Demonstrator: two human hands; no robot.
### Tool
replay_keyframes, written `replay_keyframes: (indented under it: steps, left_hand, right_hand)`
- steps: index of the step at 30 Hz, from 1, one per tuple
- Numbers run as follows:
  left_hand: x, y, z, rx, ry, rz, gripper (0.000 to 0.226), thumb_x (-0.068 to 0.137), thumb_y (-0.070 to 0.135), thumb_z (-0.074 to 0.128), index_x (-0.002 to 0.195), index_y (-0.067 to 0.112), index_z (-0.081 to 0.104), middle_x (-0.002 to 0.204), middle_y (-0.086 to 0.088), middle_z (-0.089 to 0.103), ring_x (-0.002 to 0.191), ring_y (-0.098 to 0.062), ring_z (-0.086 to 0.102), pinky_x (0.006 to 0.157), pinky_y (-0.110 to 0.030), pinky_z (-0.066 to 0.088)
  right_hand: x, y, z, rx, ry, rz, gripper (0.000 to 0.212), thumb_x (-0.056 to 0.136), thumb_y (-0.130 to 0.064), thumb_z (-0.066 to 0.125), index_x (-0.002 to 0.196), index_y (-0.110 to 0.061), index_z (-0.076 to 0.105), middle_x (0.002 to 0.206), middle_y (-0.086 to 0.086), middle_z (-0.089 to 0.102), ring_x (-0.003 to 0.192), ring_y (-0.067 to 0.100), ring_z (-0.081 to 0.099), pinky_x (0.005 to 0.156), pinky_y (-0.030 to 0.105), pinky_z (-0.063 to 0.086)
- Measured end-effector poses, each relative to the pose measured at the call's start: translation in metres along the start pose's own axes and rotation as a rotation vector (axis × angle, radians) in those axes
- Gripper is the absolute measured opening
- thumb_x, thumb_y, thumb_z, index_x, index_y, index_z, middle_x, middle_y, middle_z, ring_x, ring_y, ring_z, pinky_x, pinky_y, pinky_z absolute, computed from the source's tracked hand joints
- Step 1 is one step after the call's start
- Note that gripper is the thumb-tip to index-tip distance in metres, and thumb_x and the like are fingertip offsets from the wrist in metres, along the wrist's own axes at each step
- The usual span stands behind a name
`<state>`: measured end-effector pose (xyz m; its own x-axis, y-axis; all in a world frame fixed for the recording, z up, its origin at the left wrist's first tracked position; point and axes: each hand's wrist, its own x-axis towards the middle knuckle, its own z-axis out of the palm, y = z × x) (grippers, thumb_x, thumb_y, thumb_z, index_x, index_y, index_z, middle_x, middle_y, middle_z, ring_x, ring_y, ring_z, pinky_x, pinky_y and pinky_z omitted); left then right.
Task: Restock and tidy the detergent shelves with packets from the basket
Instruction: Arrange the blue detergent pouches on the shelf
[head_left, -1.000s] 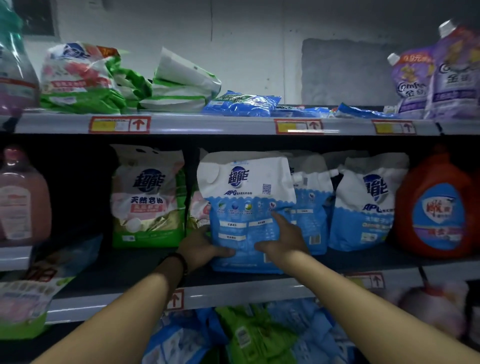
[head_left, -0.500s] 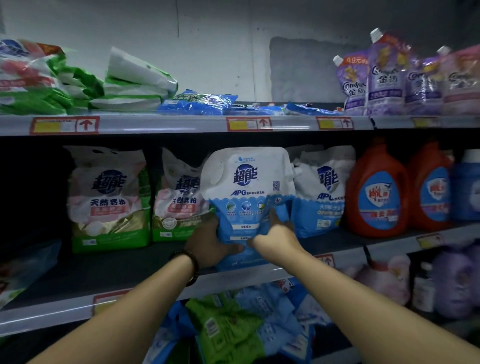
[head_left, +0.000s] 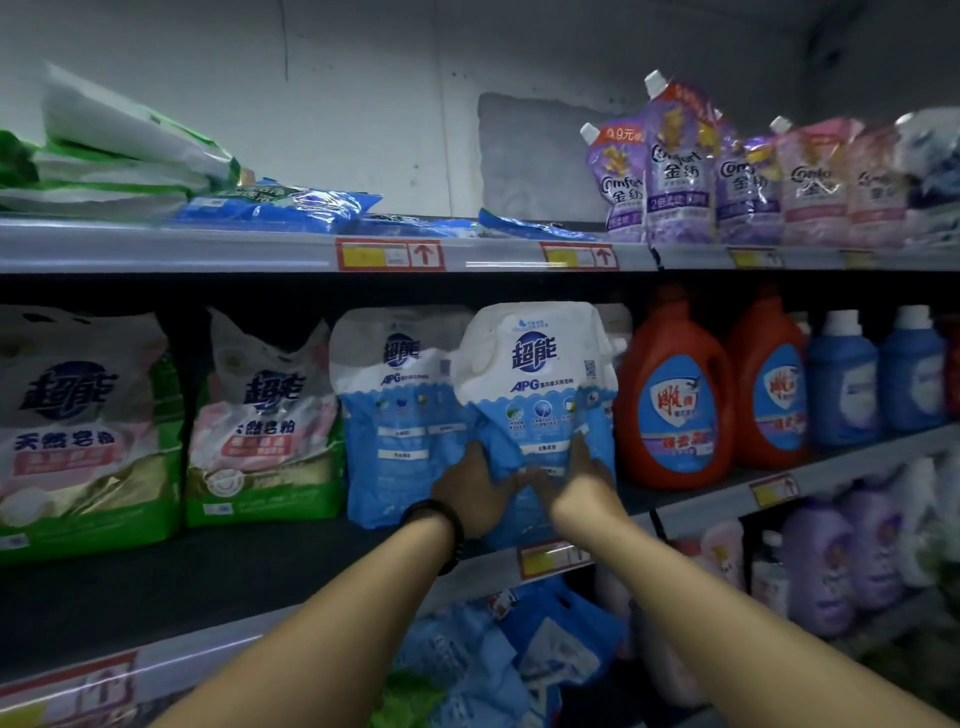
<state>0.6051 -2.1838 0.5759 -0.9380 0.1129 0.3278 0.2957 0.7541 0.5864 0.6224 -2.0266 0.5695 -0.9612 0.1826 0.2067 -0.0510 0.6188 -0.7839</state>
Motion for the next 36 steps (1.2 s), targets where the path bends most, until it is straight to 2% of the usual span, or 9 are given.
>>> replay_keyframes:
  steps: [5,9,17,20,23,26,28,31,36]
  left_hand:
    - [0.032,0.021,0.031,0.039,0.014,0.058,0.077,0.1,0.053,0.054,0.163,0.032,0.015,0.151,-0.013,0.055,0.129,-0.035,0.059,0.105,-0.042,0.049]
    - [0.049,0.027,0.041,0.019,-0.037,0.023,0.09,0.097,0.061,0.058,0.166,0.032,0.007,0.163,-0.013,0.041,0.143,-0.036,0.047,0.113,-0.041,0.043]
    - [0.058,0.006,0.038,-0.351,-0.085,-0.091,0.104,0.072,0.065,0.075,0.161,0.03,0.035,0.165,-0.002,0.04,0.146,-0.027,0.046,0.119,-0.048,0.043]
    - [0.035,0.013,0.025,-0.286,0.005,-0.097,0.066,0.094,0.03,0.072,0.155,0.025,0.047,0.161,-0.005,0.045,0.142,-0.03,0.05,0.116,-0.043,0.046]
    - [0.007,0.01,0.012,-0.146,0.076,-0.049,0.038,0.099,0.016,0.062,0.136,0.021,0.061,0.13,-0.001,0.061,0.105,-0.02,0.061,0.085,-0.026,0.052]
    - [-0.032,0.005,-0.001,-0.092,0.05,0.032,0.016,0.1,0.016,0.063,0.114,0.023,0.067,0.095,0.007,0.069,0.09,-0.016,0.067,0.071,-0.015,0.051]
    - [-0.059,0.0,-0.009,-0.104,0.006,0.016,0.013,0.099,0.018,0.065,0.106,0.029,0.067,0.097,0.003,0.074,0.097,-0.017,0.069,0.077,-0.025,0.056]
    - [-0.094,-0.017,-0.018,-0.075,-0.039,0.0,0.016,0.099,0.018,0.057,0.104,0.025,0.071,0.1,0.001,0.074,0.088,-0.015,0.068,0.063,-0.02,0.047]
    - [-0.163,-0.064,-0.042,-0.037,-0.031,0.028,0.016,0.095,0.02,0.057,0.095,0.028,0.071,0.088,0.005,0.075,0.074,-0.005,0.064,0.067,-0.018,0.047]
  right_hand:
    - [0.026,0.001,-0.005,0.014,0.049,0.177,0.105,0.098,-0.073,0.048,0.166,-0.029,-0.019,0.175,0.017,-0.017,0.161,0.049,-0.001,0.128,0.061,0.017]
    - [0.046,0.024,0.0,-0.056,0.091,0.146,0.096,0.104,-0.067,0.042,0.165,-0.03,-0.022,0.175,0.017,-0.019,0.161,0.05,-0.002,0.129,0.059,0.016]
    - [0.05,0.026,-0.021,-0.186,-0.079,0.147,0.101,0.107,-0.028,0.056,0.162,-0.031,-0.029,0.172,0.016,-0.027,0.162,0.045,-0.004,0.13,0.055,0.019]
    - [0.034,0.024,-0.052,-0.144,-0.174,0.113,0.085,0.104,-0.019,0.058,0.17,-0.021,0.004,0.174,0.022,0.012,0.157,0.041,0.028,0.123,0.044,0.035]
    - [0.0,0.028,-0.063,-0.109,-0.052,-0.004,0.068,0.096,-0.018,0.065,0.159,-0.02,0.039,0.149,0.019,0.054,0.133,0.039,0.055,0.107,0.037,0.05]
    - [-0.032,0.022,-0.051,-0.066,0.017,-0.016,0.058,0.096,-0.018,0.066,0.151,-0.015,0.049,0.142,0.019,0.059,0.127,0.039,0.058,0.1,0.034,0.049]
    - [-0.046,0.016,-0.038,-0.036,0.017,-0.016,0.05,0.095,-0.018,0.066,0.143,-0.013,0.056,0.137,0.018,0.063,0.113,0.035,0.061,0.09,0.031,0.05]
    - [-0.069,0.007,-0.019,-0.025,-0.048,-0.05,0.037,0.095,-0.013,0.06,0.132,-0.017,0.058,0.122,0.011,0.062,0.083,0.019,0.058,0.064,0.028,0.047]
    - [-0.11,-0.004,0.029,0.051,-0.156,-0.153,0.008,0.093,-0.016,0.068,0.099,-0.021,0.071,0.101,0.004,0.07,0.096,0.027,0.067,0.075,0.028,0.046]
